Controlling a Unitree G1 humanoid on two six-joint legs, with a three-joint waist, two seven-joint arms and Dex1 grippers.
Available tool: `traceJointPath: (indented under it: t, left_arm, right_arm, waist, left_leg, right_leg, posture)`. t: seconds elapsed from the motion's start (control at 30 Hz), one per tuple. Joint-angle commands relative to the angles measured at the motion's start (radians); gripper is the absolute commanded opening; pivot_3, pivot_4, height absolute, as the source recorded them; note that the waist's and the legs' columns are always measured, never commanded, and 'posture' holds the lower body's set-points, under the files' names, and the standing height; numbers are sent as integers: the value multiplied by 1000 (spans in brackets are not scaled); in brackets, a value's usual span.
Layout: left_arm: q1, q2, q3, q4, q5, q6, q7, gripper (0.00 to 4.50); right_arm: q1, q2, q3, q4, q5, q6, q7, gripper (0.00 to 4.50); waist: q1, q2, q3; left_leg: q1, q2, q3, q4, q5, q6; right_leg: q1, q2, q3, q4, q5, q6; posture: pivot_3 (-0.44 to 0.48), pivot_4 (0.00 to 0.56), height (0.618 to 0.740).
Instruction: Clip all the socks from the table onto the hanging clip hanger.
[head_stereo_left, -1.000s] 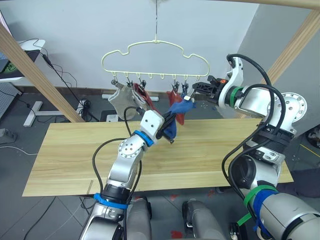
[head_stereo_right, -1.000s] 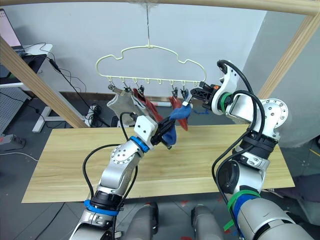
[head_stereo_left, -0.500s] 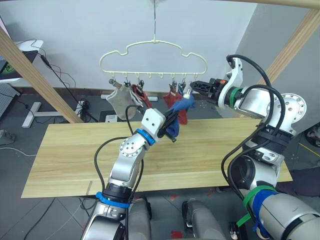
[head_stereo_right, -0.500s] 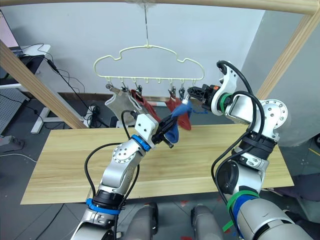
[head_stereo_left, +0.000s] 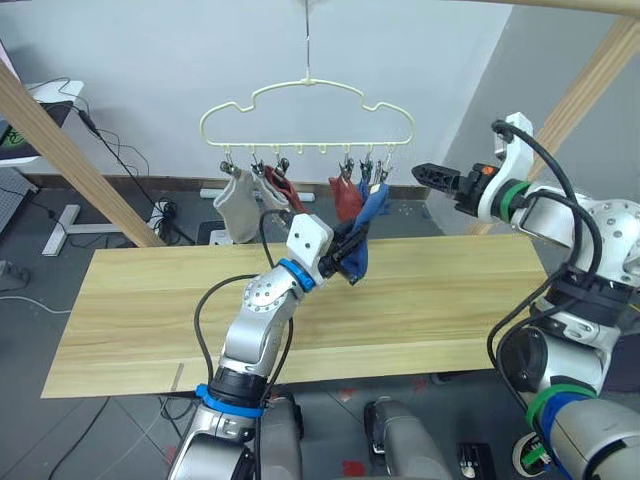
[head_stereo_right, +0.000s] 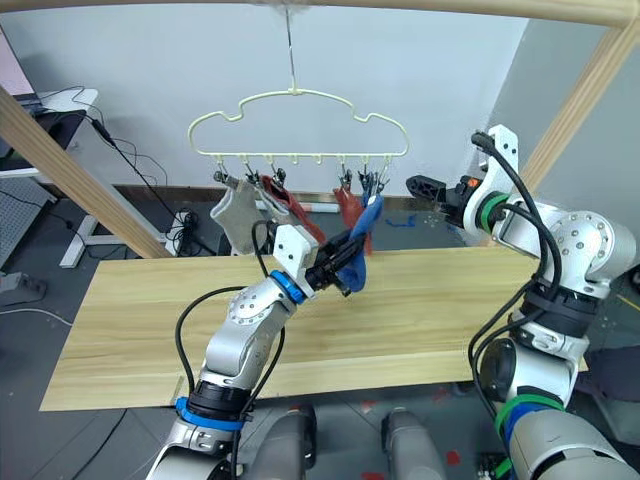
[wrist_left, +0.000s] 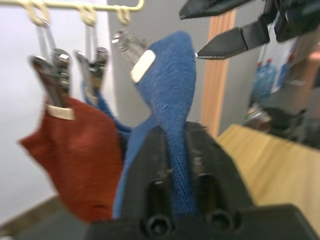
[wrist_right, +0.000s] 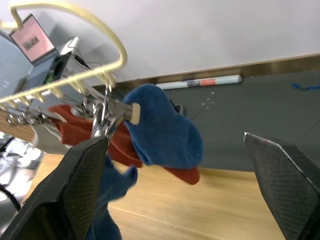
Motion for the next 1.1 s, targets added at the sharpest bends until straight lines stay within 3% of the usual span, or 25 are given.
traceJointPath:
  t: [0.03, 0.3, 0.53, 0.77, 1.1]
  left_arm:
    - [-14, -11, -6, -53, -73, 66, -34, 1937]
    - [-12, 30, 10, -84, -133, 163, -72, 4410]
    - [59, 181, 101, -157, -148, 200, -85, 4462]
    - [204, 376, 264, -145, -130, 193, -74, 4462]
    - [391, 387, 379, -85, 11, 208, 188, 4462]
  right_arm:
    - [16, 1, 7, -77, 36, -35, 21, 4500]
    - [100, 25, 49, -148, 26, -105, 3, 4500]
    - [304, -115, 294, -232, -155, -469, 89, 4500]
    - [571, -126, 378, -227, -298, -718, 81, 4500]
    - [751, -67, 402, -108, -398, -906, 61, 4500]
  waist:
    - [-5, 0, 0]
    - [-4, 0, 0]
    - [-1, 1, -1]
    - [5, 1, -3]
    - [8, -1, -25]
  left_leg:
    - [0, 0, 0, 0, 0, 0]
    - [0, 0, -1, 2, 0, 0]
    - [0, 0, -1, 1, 0, 0]
    - [1, 1, -1, 1, 0, 0]
    - [3, 0, 0, 2, 0, -1]
  right_leg:
    - [0, 1, 0, 0, 0, 0]
    - [1, 1, 0, 1, -2, 4]
    - [0, 1, 0, 0, -2, 4]
    - [1, 1, 0, 1, -2, 4]
    - [2, -1, 1, 1, -2, 4]
  posture:
    - [-34, 218, 740]
    - [-26, 197, 740]
    - [10, 181, 740]
    - [43, 175, 740]
    - [64, 155, 740]
